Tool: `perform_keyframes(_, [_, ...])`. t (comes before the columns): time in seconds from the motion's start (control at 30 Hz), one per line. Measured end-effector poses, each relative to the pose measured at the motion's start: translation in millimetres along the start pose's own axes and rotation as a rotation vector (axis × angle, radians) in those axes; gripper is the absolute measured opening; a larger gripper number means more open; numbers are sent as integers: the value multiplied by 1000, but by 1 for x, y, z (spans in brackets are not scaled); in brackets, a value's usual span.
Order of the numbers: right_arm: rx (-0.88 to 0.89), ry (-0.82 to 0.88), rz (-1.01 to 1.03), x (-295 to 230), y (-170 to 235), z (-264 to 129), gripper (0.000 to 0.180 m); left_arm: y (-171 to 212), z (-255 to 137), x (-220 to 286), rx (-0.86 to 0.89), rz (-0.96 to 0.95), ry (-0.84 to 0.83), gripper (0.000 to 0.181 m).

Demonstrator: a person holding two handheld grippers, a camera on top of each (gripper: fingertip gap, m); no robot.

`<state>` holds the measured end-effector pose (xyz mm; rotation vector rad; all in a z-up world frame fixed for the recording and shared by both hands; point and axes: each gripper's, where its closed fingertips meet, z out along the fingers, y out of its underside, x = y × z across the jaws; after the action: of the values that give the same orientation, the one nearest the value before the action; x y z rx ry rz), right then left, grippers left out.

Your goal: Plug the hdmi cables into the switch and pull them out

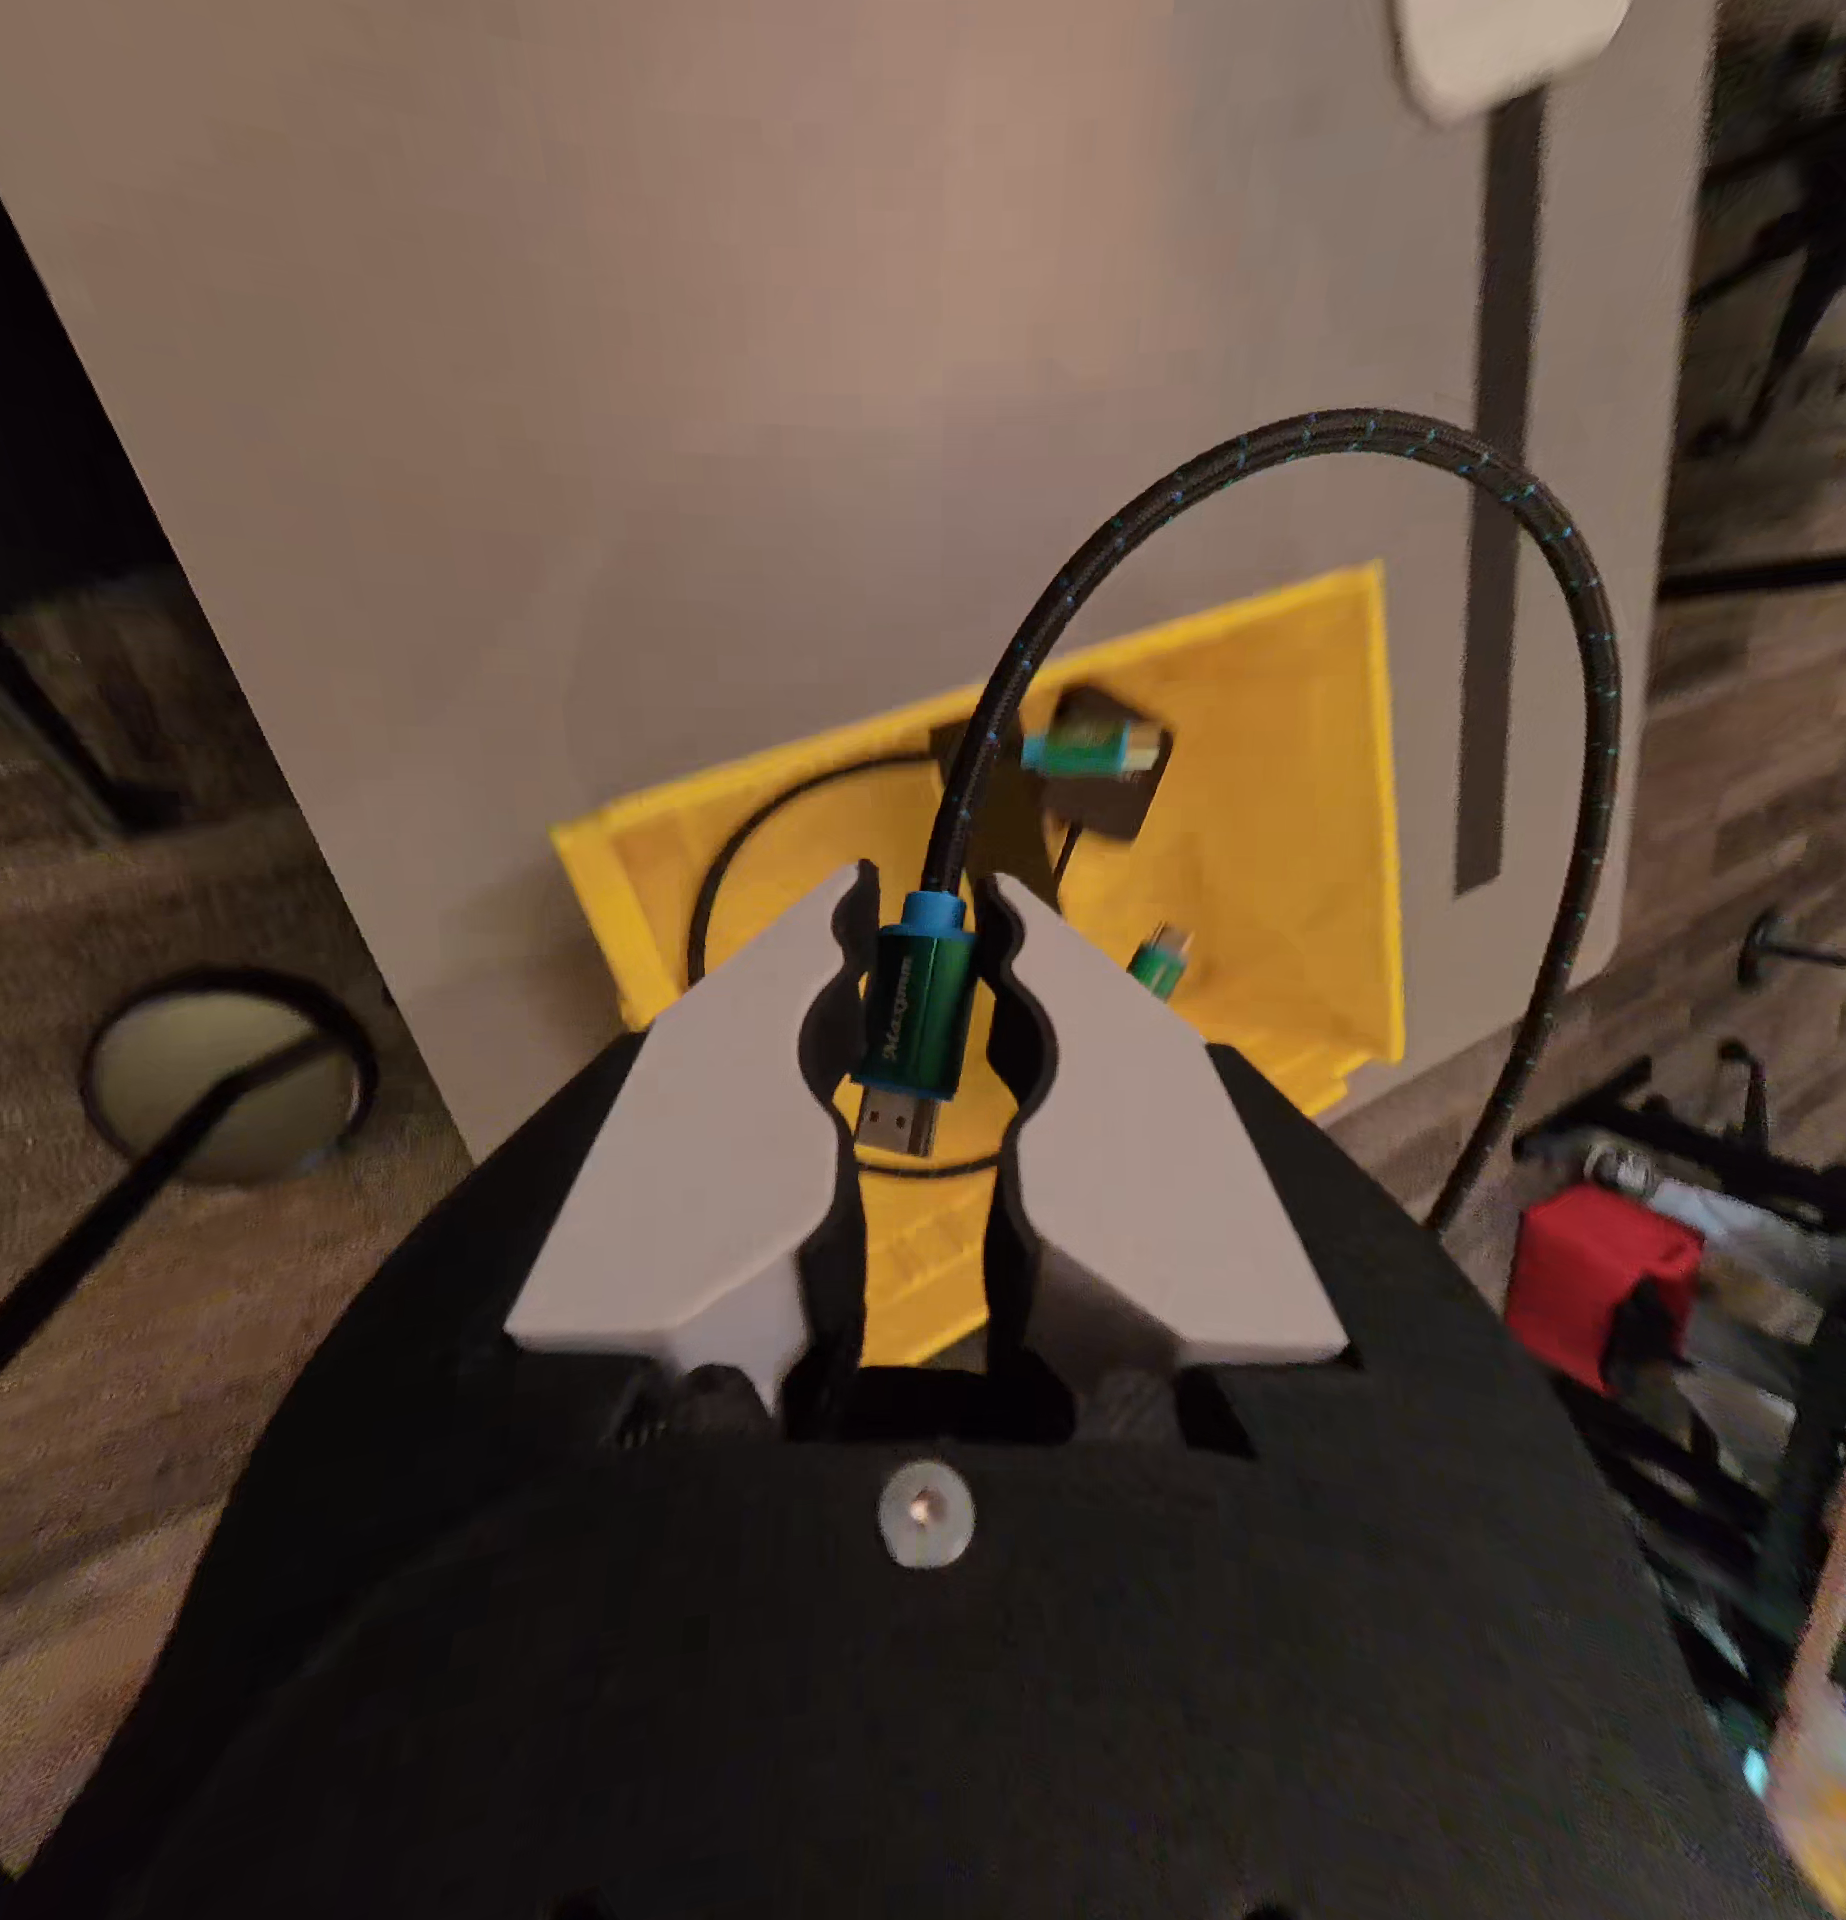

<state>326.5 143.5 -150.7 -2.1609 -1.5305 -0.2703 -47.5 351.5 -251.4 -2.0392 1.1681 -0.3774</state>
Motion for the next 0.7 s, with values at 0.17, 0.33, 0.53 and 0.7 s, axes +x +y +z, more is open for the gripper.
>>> perform_keyframes(0.17, [-186, -101, -23, -36, 67, 38, 15, -1, 3, 2, -14, 18, -6, 32])
perform_keyframes(0.33, [-310, -179, -79, -60, 101, 57, 15, 0, 7, 5, -23, 24, -7, 32])
perform_keyframes(0.53, [-468, -245, -97, -63, 136, 66, 14, -1, 13, 11, -29, 42, -6, 32])
perform_keyframes(0.7, [-547, -260, -60, -55, 152, 70, 14, 0, 15, 13, -34, 59, -4, 32])
